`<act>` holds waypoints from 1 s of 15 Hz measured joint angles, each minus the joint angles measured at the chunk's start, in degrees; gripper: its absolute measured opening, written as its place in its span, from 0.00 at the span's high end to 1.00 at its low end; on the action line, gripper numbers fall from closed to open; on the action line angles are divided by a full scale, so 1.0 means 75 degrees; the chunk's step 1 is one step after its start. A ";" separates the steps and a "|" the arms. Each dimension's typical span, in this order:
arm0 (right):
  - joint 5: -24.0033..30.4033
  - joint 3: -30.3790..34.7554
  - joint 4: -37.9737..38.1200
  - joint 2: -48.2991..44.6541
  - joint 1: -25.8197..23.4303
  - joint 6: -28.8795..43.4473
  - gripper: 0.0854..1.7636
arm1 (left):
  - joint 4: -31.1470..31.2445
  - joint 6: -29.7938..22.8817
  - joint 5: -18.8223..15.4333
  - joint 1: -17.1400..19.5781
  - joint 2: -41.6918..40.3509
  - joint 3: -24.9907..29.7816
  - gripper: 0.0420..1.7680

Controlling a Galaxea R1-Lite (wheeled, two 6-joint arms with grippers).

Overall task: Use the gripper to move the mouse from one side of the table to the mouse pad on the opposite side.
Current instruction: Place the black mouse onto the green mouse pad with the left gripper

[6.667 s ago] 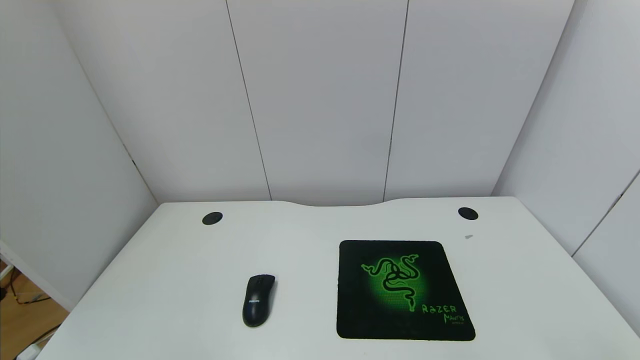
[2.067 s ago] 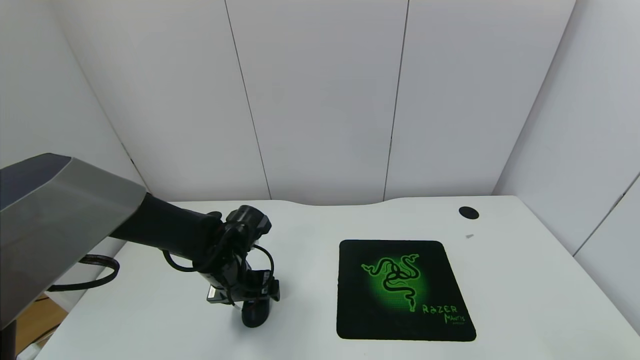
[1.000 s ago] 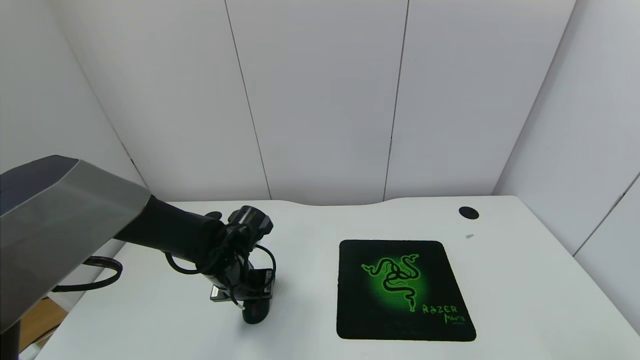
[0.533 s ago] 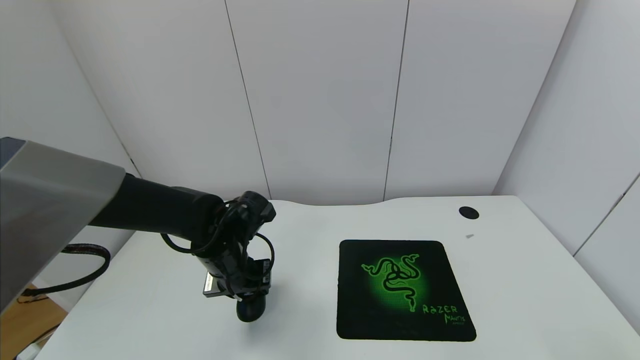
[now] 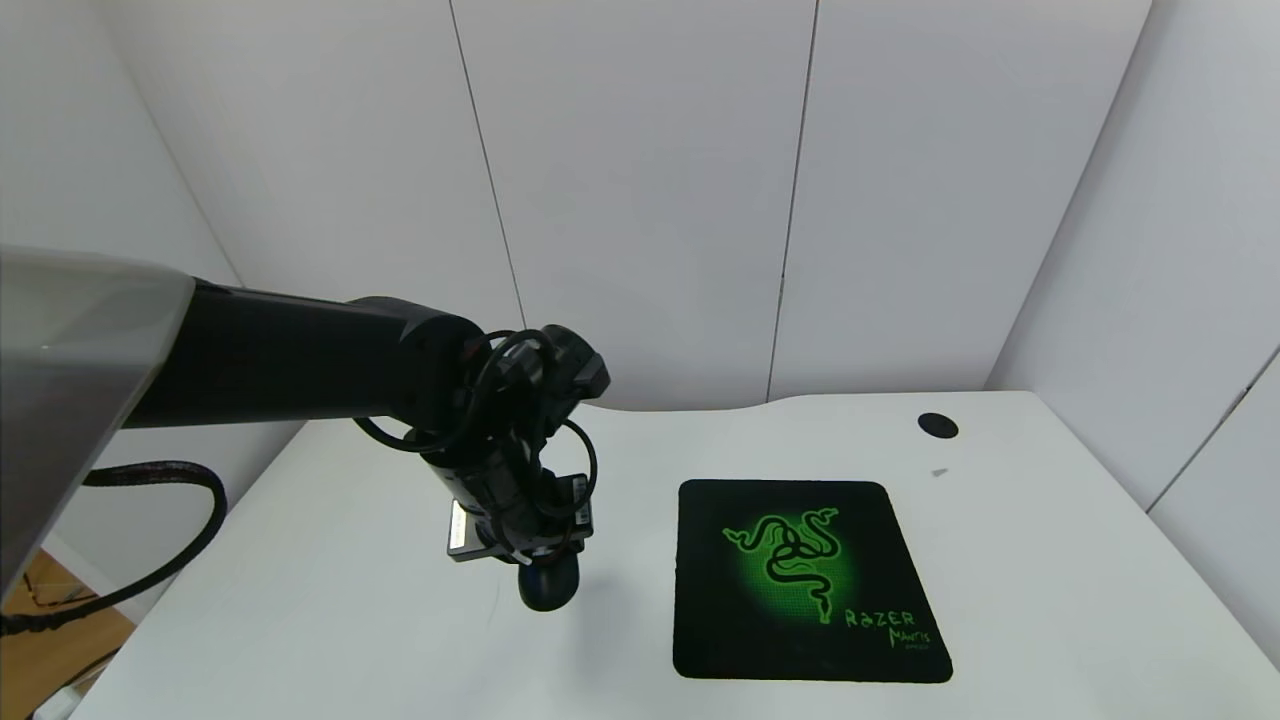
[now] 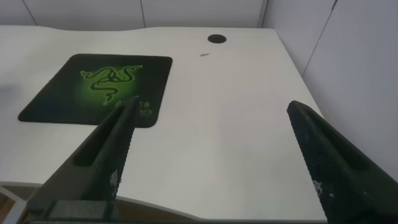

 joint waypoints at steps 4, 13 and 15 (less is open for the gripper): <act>-0.0002 0.0000 0.0000 0.0000 0.0003 0.0000 0.03 | -0.0031 -0.0519 0.0475 -0.0681 -0.0008 -0.0447 0.52; 0.0000 0.0000 -0.0003 0.0000 0.0000 0.0003 0.03 | 0.0551 -0.0899 0.0806 -0.1856 0.0886 -0.2477 0.52; 0.0000 0.0000 -0.0003 0.0000 0.0000 0.0000 0.03 | 0.0733 -0.1045 0.0814 -0.2098 0.1359 -0.3098 0.52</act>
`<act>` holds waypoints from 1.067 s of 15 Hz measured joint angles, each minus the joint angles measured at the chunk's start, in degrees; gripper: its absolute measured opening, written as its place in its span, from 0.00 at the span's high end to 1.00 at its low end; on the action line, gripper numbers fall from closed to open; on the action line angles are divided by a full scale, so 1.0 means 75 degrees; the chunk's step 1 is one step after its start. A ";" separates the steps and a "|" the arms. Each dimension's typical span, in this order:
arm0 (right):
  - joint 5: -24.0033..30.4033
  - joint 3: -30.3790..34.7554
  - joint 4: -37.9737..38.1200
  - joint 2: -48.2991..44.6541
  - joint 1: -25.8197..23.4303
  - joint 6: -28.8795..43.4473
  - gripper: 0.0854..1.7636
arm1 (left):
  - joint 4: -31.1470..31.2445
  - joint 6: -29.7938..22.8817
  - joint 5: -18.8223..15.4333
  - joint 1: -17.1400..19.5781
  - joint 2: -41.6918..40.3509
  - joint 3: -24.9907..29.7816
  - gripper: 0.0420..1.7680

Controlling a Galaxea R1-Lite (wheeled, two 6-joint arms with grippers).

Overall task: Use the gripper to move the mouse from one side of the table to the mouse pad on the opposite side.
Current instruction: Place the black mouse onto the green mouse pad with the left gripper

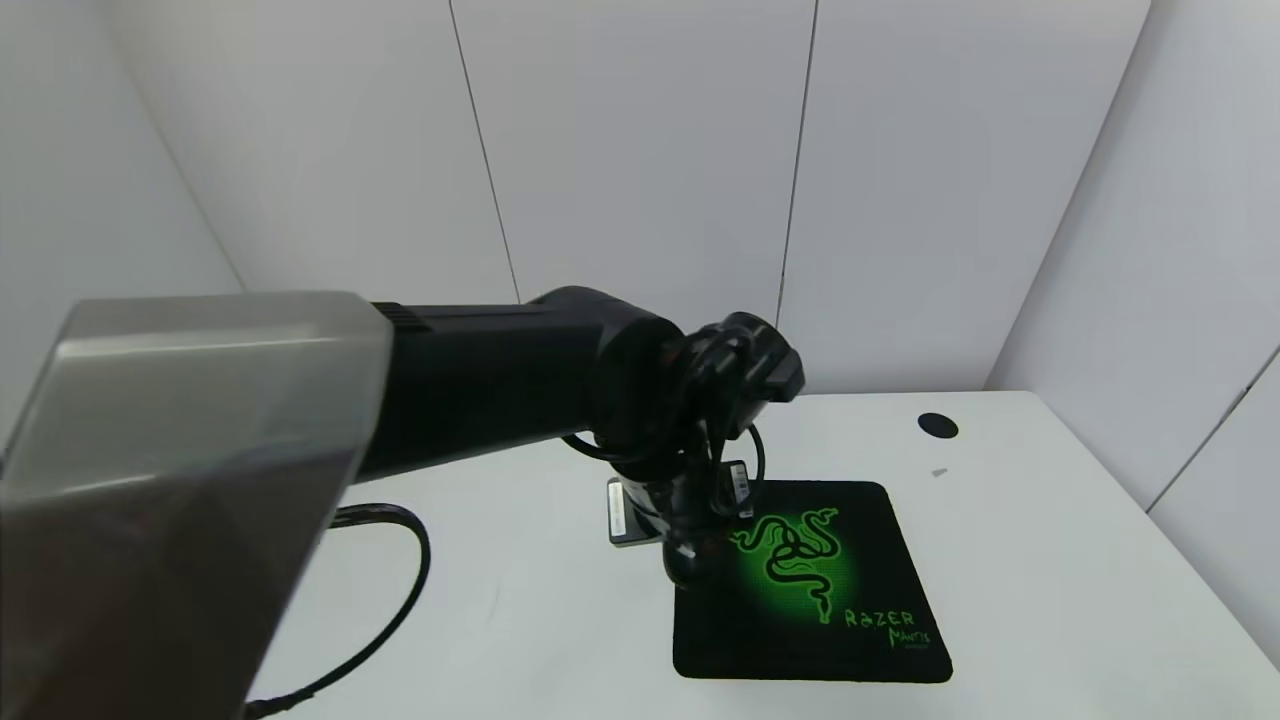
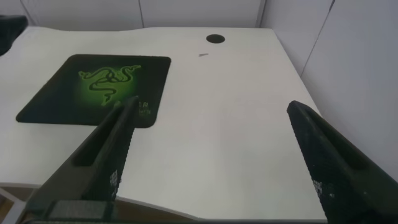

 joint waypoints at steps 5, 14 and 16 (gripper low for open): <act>-0.0002 0.0000 0.0000 0.0000 0.0000 0.0003 0.03 | -0.0270 -0.0046 0.0015 -0.0361 0.0878 -0.0268 0.52; 0.0000 0.0000 0.0000 0.0000 0.0000 0.0003 0.03 | -0.0818 0.0049 0.0018 -0.0512 0.1624 -0.0280 0.52; -0.0002 0.0000 0.0000 0.0000 0.0000 0.0003 0.03 | -0.0814 0.0114 0.0010 -0.0496 0.1731 -0.0280 0.52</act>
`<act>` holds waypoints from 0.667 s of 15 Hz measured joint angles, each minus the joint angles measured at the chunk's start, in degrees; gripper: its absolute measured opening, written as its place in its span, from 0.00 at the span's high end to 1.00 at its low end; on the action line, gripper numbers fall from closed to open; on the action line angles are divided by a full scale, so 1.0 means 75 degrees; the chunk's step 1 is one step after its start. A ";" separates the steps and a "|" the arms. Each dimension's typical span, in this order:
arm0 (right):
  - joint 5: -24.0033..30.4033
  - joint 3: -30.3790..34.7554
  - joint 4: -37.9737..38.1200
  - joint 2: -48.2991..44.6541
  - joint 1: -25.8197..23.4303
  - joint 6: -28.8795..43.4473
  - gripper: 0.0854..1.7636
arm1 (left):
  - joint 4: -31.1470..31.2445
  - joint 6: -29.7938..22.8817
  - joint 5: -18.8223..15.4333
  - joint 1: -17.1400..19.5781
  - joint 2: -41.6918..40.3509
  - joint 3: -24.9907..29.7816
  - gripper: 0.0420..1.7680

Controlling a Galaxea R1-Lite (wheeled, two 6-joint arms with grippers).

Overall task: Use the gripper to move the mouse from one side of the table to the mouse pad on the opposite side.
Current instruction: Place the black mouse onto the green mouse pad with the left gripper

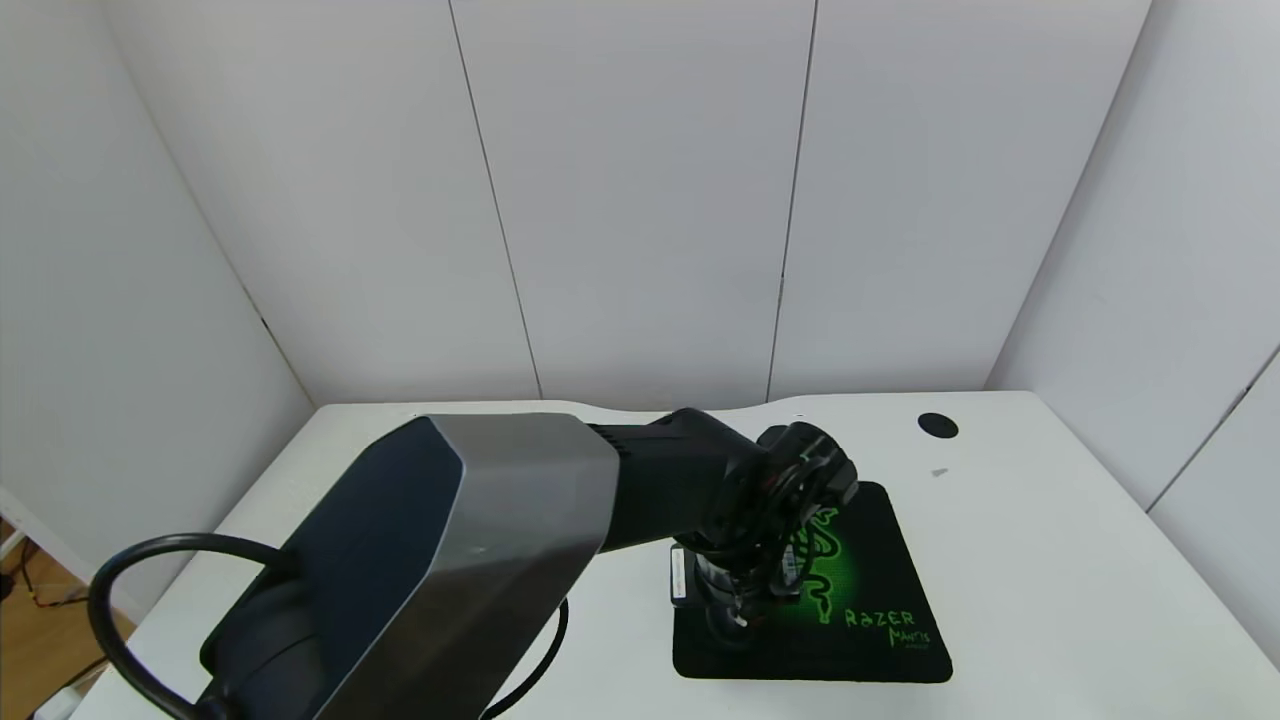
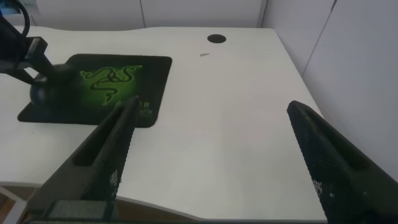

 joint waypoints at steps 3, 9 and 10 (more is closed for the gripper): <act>0.0002 0.0000 0.0000 0.0000 0.0000 -0.0003 0.03 | -0.0096 0.0211 0.0008 0.0010 0.0174 -0.0010 0.52; 0.0005 0.0000 0.0003 0.0000 0.0000 -0.0003 0.03 | -0.0275 0.0190 0.0033 0.0073 0.0413 -0.0033 0.52; 0.0005 0.0000 0.0003 0.0000 0.0000 0.0000 0.03 | -0.0320 0.0187 0.0034 0.0098 0.0427 -0.0033 0.52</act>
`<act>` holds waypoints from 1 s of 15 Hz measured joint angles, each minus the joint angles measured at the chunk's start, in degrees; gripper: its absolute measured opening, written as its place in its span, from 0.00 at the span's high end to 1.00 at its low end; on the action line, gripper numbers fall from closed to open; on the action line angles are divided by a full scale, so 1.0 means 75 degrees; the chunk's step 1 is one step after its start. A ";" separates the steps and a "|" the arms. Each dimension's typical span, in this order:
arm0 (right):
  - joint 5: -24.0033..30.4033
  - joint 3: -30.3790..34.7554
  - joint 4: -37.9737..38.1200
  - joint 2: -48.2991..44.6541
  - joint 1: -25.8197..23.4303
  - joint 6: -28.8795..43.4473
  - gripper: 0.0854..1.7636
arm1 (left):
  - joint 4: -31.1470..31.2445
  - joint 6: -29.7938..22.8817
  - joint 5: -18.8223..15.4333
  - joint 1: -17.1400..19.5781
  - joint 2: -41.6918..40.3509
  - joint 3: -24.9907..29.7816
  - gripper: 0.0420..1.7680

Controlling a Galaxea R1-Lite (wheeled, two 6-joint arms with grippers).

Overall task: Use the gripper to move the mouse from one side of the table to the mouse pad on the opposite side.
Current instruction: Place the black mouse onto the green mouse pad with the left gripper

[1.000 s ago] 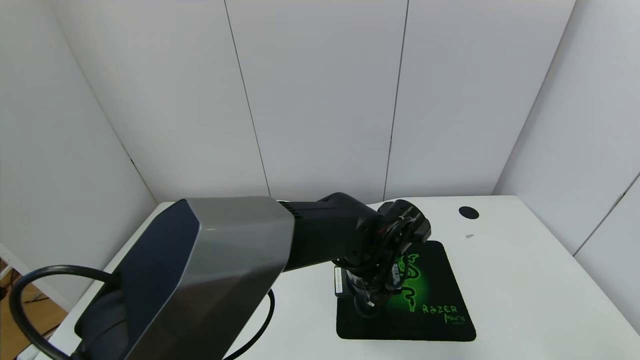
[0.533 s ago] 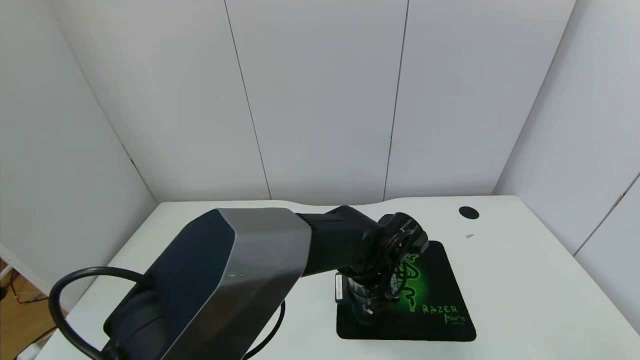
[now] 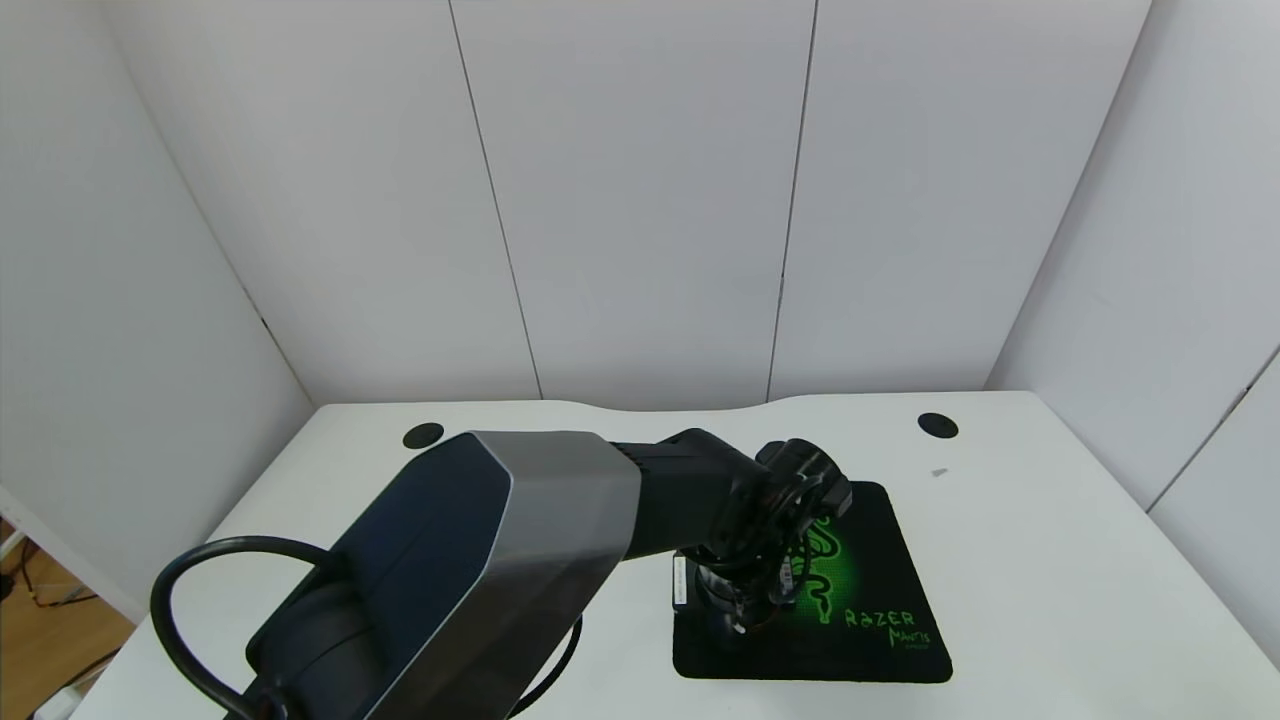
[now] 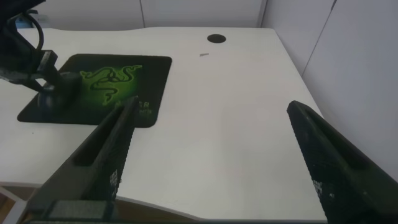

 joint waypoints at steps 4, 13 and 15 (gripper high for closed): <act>-0.0003 0.0000 -0.0003 0.0000 0.0000 0.0000 0.03 | -0.0075 0.0015 0.0124 0.0060 0.0042 -0.0003 0.52; -0.0003 0.0000 -0.0003 0.0000 0.0000 -0.0003 0.03 | -0.0166 0.0026 0.0171 0.0067 0.0073 -0.0003 0.43; -0.0003 0.0000 -0.0003 0.0000 0.0000 0.0000 0.03 | -0.0132 0.0050 0.0171 0.0067 0.0059 -0.0003 0.34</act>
